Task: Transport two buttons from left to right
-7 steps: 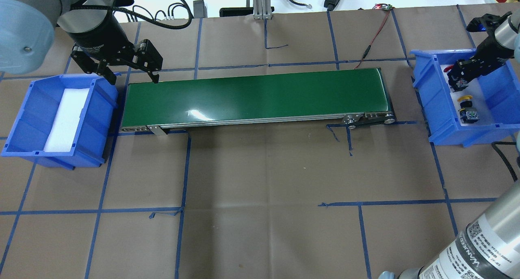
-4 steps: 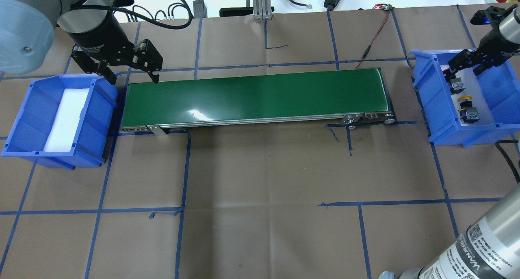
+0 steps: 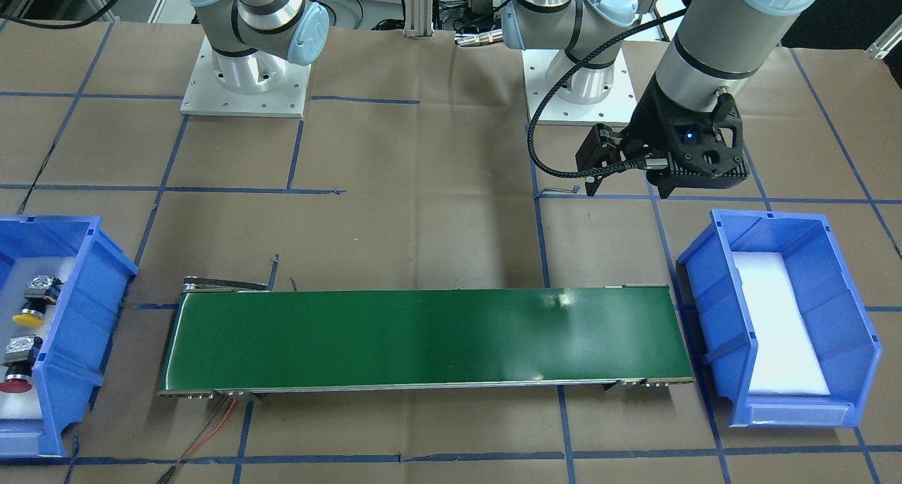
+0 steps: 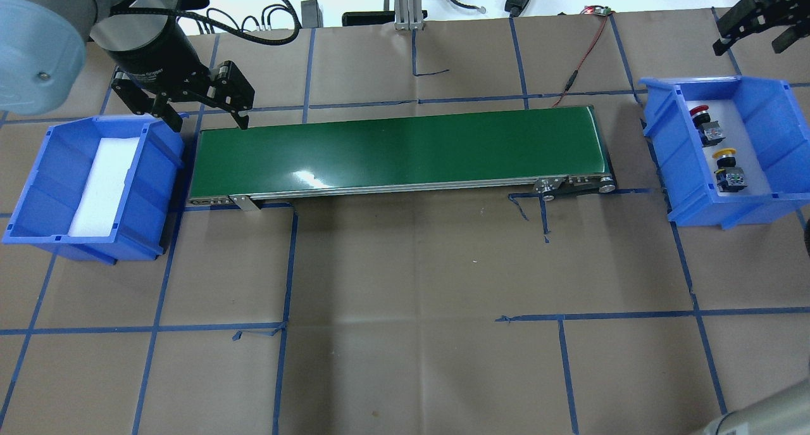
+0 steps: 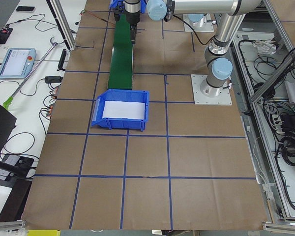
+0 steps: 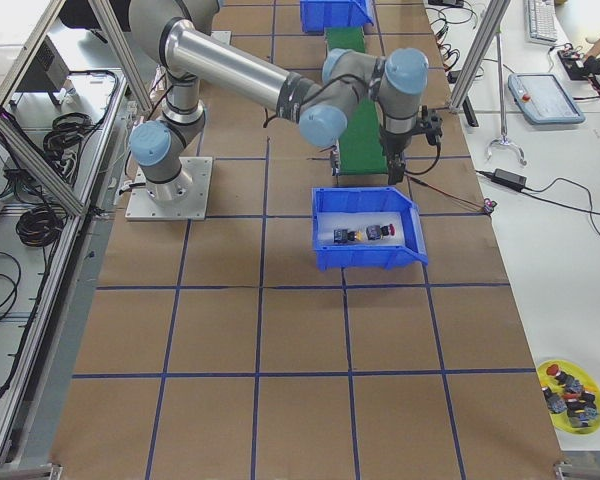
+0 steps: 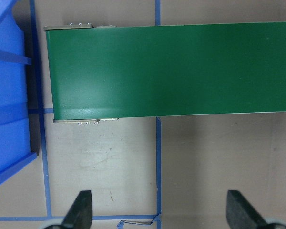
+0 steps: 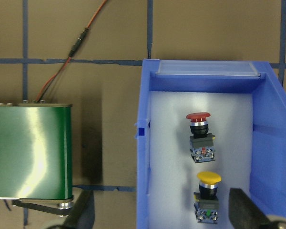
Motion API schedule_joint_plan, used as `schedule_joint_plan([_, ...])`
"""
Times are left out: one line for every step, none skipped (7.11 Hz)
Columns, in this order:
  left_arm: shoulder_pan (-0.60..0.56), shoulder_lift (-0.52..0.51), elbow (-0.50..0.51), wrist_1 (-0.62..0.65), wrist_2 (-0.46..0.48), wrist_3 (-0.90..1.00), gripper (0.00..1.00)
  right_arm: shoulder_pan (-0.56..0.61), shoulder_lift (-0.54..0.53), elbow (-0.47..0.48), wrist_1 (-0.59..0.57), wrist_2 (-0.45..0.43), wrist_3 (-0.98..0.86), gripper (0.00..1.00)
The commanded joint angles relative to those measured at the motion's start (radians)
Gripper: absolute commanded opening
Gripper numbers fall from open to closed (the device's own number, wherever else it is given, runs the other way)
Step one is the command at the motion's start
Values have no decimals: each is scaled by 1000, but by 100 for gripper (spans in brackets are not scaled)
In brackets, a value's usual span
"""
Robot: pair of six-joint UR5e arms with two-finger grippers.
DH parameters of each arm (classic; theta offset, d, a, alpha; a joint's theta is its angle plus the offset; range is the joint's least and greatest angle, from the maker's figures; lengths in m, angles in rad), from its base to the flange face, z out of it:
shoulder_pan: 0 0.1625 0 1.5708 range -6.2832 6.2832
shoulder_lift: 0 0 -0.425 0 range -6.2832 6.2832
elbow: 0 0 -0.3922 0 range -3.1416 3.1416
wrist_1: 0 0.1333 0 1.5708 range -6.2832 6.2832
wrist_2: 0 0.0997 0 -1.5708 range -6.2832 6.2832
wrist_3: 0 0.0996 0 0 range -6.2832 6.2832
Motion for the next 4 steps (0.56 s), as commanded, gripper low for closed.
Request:
schedule_joint_plan([0, 0, 0, 0, -2, -1, 100, 248, -78, -1, 102, -11, 164, 100])
schedule_joint_plan([0, 0, 0, 0, -2, -1, 100, 384, -86, 5, 110, -51, 221, 100])
schedule_joint_plan([0, 0, 0, 0, -2, -1, 100, 449, -83, 10, 122, -87, 458, 100])
schedule_joint_plan([0, 0, 0, 0, -2, -1, 100, 474, -84, 25, 122, -94, 524, 100])
